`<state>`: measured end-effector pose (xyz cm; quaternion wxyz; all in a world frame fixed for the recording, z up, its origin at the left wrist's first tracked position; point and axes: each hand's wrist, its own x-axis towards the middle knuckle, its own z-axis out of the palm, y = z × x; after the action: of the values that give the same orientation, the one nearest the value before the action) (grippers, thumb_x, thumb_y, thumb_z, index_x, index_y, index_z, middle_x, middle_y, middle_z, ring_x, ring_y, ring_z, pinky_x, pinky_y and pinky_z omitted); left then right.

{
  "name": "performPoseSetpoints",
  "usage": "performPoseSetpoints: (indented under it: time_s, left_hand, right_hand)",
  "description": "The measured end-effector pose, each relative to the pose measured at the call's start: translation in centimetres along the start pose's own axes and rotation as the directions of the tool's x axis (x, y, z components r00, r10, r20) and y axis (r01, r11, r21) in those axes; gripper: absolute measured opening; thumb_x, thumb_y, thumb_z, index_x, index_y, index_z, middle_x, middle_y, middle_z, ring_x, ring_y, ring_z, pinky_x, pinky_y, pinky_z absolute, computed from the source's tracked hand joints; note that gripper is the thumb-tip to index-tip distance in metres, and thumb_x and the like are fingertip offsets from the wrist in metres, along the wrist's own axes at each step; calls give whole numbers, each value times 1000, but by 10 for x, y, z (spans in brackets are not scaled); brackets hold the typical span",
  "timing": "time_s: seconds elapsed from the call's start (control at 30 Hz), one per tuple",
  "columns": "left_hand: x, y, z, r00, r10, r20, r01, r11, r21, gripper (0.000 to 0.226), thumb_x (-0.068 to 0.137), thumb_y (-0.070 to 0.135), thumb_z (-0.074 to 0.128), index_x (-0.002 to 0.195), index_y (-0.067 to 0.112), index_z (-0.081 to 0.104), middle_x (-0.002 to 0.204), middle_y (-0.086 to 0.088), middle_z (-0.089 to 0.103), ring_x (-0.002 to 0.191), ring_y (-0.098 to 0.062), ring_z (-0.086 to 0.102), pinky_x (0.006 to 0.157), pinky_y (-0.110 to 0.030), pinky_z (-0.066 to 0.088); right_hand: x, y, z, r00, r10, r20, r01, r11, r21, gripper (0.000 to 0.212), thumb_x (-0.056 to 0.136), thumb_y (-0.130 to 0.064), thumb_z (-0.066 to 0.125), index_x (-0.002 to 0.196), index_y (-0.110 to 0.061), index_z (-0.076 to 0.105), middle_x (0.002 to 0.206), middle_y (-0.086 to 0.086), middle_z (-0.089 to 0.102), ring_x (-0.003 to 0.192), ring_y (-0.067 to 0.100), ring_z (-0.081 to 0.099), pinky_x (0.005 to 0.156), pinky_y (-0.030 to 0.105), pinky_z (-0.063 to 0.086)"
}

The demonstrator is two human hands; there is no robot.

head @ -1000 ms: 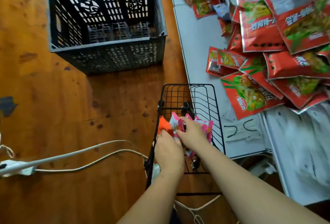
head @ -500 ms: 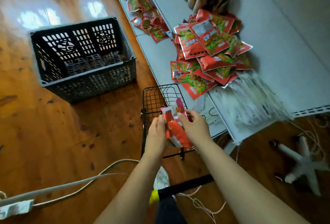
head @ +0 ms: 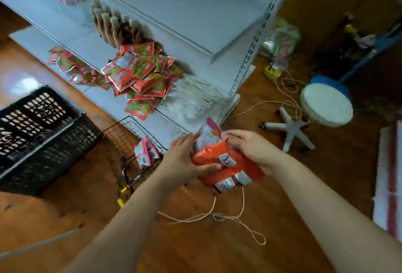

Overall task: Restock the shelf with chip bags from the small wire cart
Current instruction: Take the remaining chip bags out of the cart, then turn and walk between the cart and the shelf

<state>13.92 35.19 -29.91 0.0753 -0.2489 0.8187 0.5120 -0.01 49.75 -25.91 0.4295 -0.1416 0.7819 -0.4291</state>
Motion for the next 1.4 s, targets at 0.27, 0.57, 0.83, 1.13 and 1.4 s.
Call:
performPoseSetpoints:
  time_s: [0.27, 0.57, 0.83, 1.13, 1.4]
  left_hand:
    - [44, 122, 212, 969, -4, 246, 113, 894, -433, 56, 68, 43, 82, 115, 19, 62, 107, -1, 75, 91, -12, 73, 73, -23, 58]
    - [79, 339, 490, 892, 32, 451, 183, 887, -425, 58, 64, 61, 78, 107, 26, 66, 98, 4, 76, 88, -13, 74, 83, -36, 59]
    - [144, 473, 649, 718, 226, 658, 4, 944, -329, 60, 64, 64, 69, 115, 37, 57, 105, 13, 71, 89, -5, 71, 76, -21, 54]
    - [230, 605, 823, 364, 286, 887, -139, 958, -252, 50, 74, 37, 79, 115, 41, 51, 100, 26, 70, 85, 8, 69, 63, -9, 52]
    - [296, 711, 991, 337, 376, 863, -164, 926, -339, 101, 61, 54, 86, 145, 36, 32, 136, 9, 52, 110, -4, 60, 86, -25, 56]
  right_hand:
    - [-108, 139, -214, 975, 176, -133, -67, 810, 582, 76, 80, -79, 39, 111, -17, 72, 96, 7, 75, 83, 18, 72, 69, 30, 59]
    - [-231, 289, -415, 834, 106, -541, 197, 859, 472, 41, 74, -26, 83, 110, -33, 64, 109, -8, 74, 102, 11, 70, 100, 42, 52]
    - [-277, 361, -593, 666, 278, -692, 199, 828, 524, 44, 77, -25, 82, 115, -30, 62, 110, -6, 74, 102, 11, 70, 96, 37, 54]
    - [-319, 442, -764, 503, 393, -770, 186, 820, 541, 51, 68, -46, 81, 116, -37, 64, 111, -3, 74, 102, 23, 71, 90, 50, 55]
    - [-340, 511, -950, 299, 170, -939, -43, 985, 164, 54, 74, -15, 83, 122, -21, 59, 109, -9, 72, 100, 5, 69, 87, 35, 56]
